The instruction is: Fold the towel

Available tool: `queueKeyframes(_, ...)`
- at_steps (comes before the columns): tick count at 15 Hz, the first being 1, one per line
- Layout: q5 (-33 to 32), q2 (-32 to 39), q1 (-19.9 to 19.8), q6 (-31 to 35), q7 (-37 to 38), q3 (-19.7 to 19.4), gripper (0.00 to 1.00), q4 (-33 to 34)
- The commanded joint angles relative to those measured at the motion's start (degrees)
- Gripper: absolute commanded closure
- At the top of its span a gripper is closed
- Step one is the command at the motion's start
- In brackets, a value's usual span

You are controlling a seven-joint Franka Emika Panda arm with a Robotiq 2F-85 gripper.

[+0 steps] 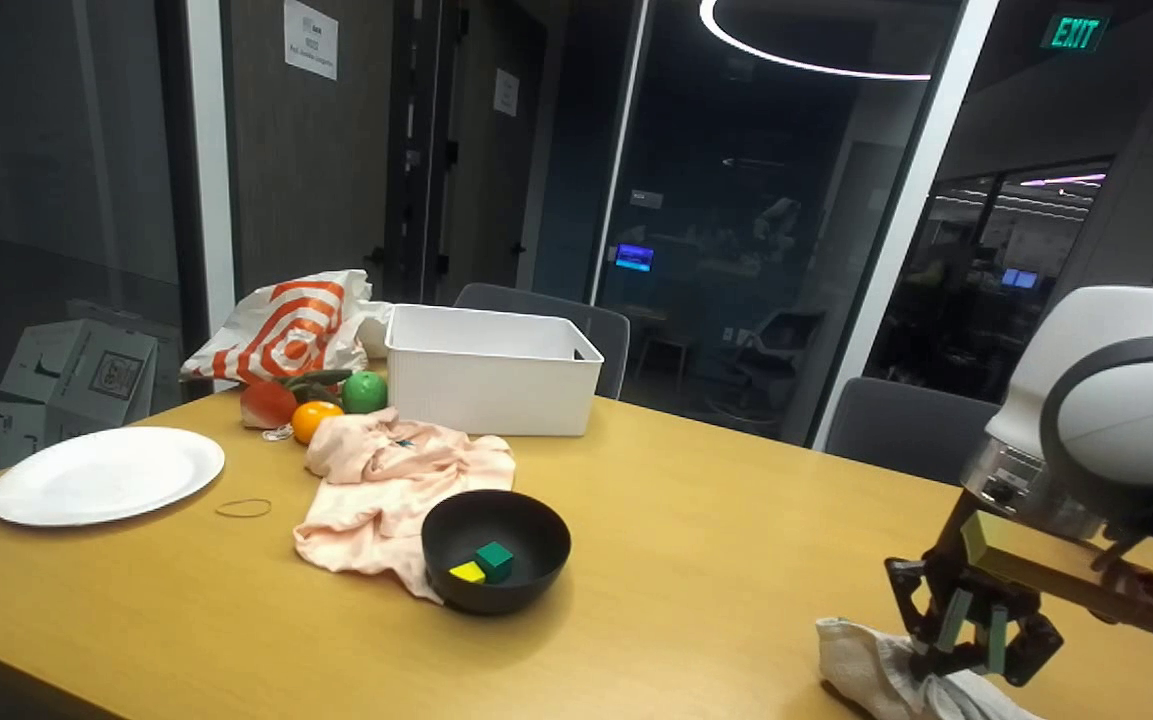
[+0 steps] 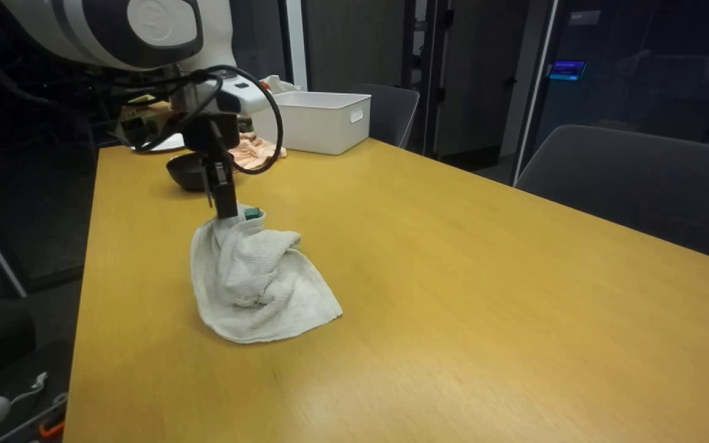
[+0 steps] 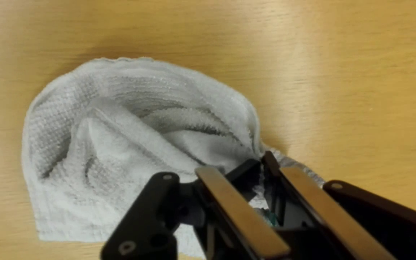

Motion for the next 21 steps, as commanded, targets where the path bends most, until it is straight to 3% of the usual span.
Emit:
queueKeyframes(1, -5.27, -4.76, -4.17, 1.75, 8.26, 0.7, 0.92, -3.82)
queueKeyframes(4, -14.48, -5.51, -8.06, 4.13, 16.84, 2.02, 0.92, -4.73)
queueKeyframes(9, -38.9, -2.82, -13.44, 1.95, 33.79, 5.75, 0.89, -2.7)
queueKeyframes(10, -40.44, -1.85, -12.88, 1.58, 35.1, 5.42, 0.78, -2.42)
queueKeyframes(11, -40.61, -1.2, -11.96, 1.29, 35.25, 4.84, 0.63, -2.3)
queueKeyframes(18, -26.79, 0.97, -4.88, 11.34, 21.14, 1.63, 0.12, -3.76)
queueKeyframes(21, -23.53, -1.57, -3.77, 9.12, 18.15, 2.13, 0.0, -4.0)
